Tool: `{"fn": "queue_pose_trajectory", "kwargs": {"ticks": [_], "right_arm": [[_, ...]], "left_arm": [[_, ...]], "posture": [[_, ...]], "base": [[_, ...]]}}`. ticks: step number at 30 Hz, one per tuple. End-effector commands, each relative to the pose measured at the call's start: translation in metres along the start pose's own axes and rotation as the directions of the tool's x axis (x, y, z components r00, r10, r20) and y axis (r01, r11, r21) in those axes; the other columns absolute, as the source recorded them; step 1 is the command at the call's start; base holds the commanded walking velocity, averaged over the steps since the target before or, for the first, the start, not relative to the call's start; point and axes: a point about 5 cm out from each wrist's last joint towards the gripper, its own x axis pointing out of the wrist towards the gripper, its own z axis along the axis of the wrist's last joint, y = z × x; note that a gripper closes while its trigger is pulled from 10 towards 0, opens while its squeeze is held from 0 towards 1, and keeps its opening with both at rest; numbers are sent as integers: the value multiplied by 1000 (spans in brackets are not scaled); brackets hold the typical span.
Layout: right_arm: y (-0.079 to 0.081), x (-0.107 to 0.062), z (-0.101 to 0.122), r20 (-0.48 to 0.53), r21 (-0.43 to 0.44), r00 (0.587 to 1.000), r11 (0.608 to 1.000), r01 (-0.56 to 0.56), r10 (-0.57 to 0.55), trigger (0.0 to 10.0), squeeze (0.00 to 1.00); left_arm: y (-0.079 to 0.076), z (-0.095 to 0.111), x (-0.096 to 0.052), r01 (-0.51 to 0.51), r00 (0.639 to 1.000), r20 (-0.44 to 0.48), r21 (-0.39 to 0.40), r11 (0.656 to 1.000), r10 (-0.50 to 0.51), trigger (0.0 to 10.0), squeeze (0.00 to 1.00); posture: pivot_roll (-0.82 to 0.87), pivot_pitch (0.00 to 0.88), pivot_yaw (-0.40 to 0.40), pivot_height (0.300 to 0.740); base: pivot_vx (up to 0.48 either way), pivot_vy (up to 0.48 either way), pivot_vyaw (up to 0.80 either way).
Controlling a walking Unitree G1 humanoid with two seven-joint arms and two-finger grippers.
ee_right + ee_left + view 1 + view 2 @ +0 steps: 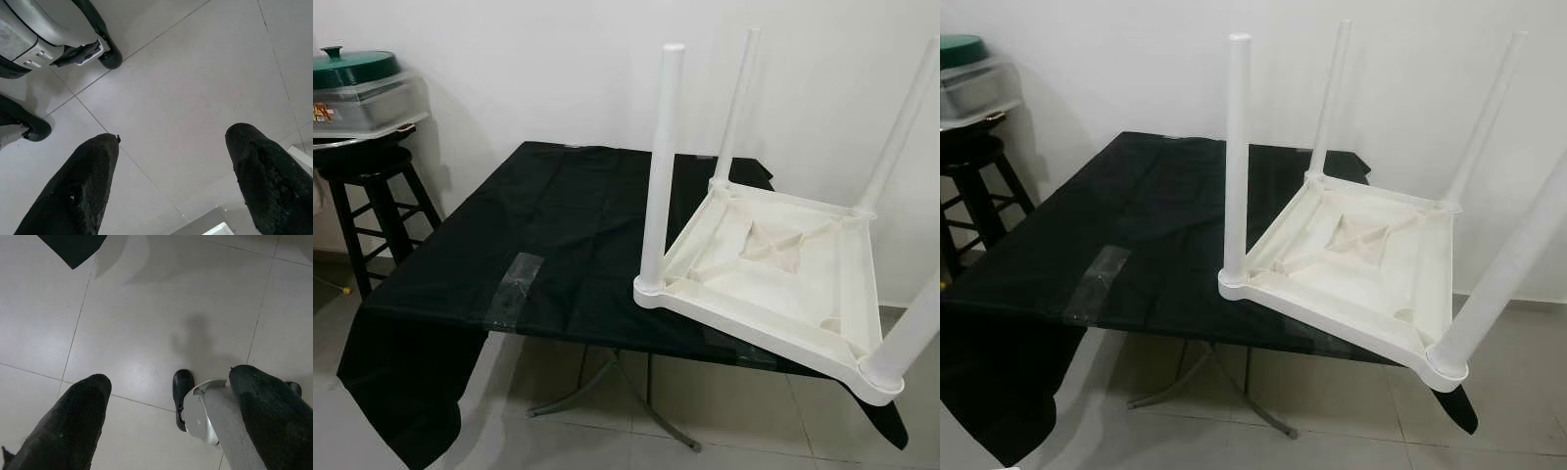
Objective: Building children table
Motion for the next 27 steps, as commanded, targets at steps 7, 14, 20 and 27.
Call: {"fn": "queue_pose_trajectory", "kwargs": {"ticks": [7, 14, 20, 27], "right_arm": [[86, -61, 210, 503, -582, 827, 806, 107, 253, 10000, 0], [87, -61, 210, 504, -584, 826, 804, 109, 254, 10000, 0], [88, -62, 210, 504, -588, 825, 802, 109, 257, 10000, 0], [88, -62, 211, 503, -593, 824, 798, 110, 260, 10000, 0]], "left_arm": [[3, 2, 0, -5, 1000, 3, 7, 1000, 5, 10000, 0], [1, 2, 0, -1, 1000, 1, 16, 1000, 1, 10000, 0], [17, 14, -1, -149, 987, 61, 50, 988, 146, 10000, 0], [27, 13, -3, -183, 983, 18, 169, 969, 182, 10000, 0]], "posture": [[39, 0, -36, 740], [37, 0, -38, 740], [43, 0, -43, 740], [49, 0, -43, 740]], "base": [[0, 0, 0], [0, 0, 0], [0, 0, 0], [0, 0, 0]]}}
